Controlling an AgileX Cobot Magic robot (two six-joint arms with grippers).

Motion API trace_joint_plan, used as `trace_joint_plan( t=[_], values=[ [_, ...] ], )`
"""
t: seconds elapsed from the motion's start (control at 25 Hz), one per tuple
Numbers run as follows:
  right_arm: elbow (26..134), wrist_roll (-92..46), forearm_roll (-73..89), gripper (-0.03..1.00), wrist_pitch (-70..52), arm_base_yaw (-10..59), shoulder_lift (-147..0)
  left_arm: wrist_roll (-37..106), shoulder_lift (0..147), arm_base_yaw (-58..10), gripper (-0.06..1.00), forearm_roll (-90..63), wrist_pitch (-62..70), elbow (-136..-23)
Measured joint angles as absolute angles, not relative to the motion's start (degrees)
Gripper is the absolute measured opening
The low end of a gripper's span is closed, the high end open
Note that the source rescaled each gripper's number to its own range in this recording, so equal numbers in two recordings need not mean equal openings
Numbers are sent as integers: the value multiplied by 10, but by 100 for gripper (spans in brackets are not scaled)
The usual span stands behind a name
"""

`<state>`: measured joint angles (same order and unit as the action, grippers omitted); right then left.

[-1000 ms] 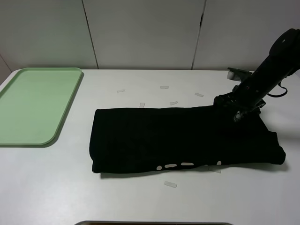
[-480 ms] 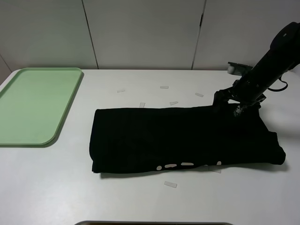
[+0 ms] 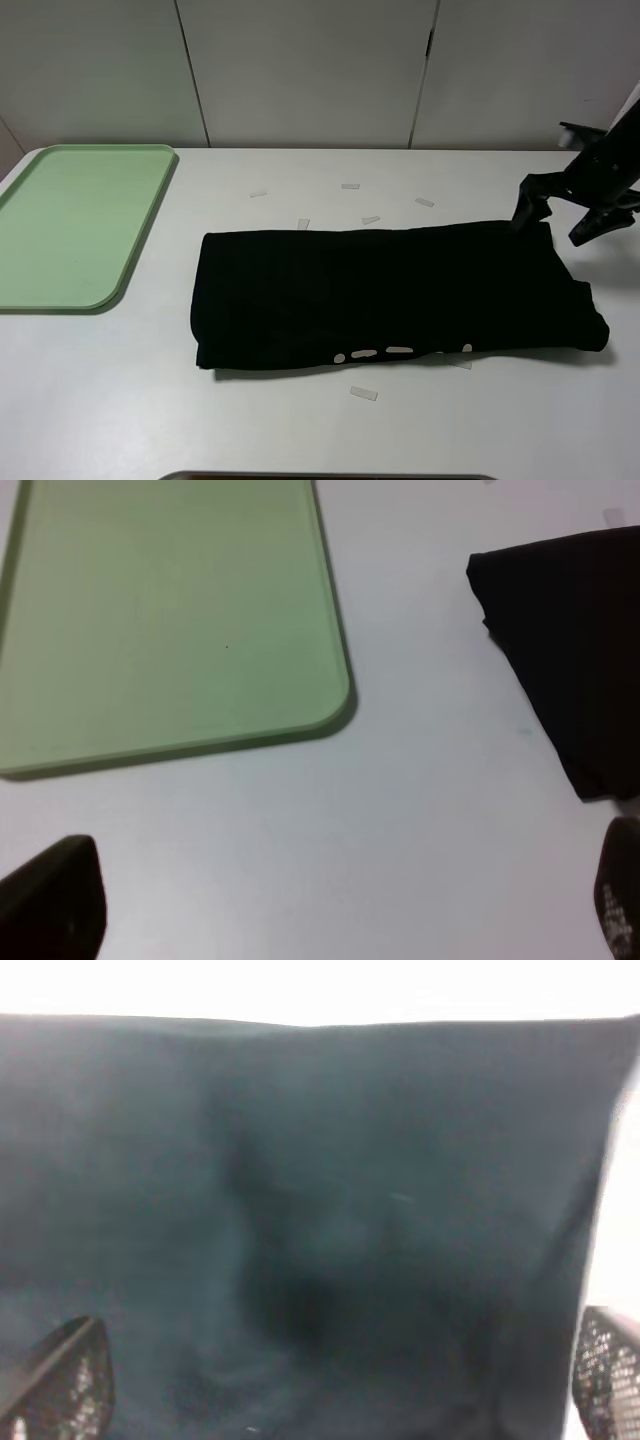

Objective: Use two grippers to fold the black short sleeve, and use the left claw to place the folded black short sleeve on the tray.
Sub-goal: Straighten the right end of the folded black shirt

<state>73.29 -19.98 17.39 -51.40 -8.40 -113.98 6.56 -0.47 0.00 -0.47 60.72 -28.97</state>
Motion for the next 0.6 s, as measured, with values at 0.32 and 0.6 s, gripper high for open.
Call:
trace_joint_plan(
  t=[0.32, 0.6],
  values=[
    [731, -212, 170, 100, -503, -126, -1150, 66, -5, 0, 98, -5, 607, -290],
    [727, -218, 183, 100, -465, -127, -1176, 66, -5, 0, 98, -5, 607, -290]
  ],
)
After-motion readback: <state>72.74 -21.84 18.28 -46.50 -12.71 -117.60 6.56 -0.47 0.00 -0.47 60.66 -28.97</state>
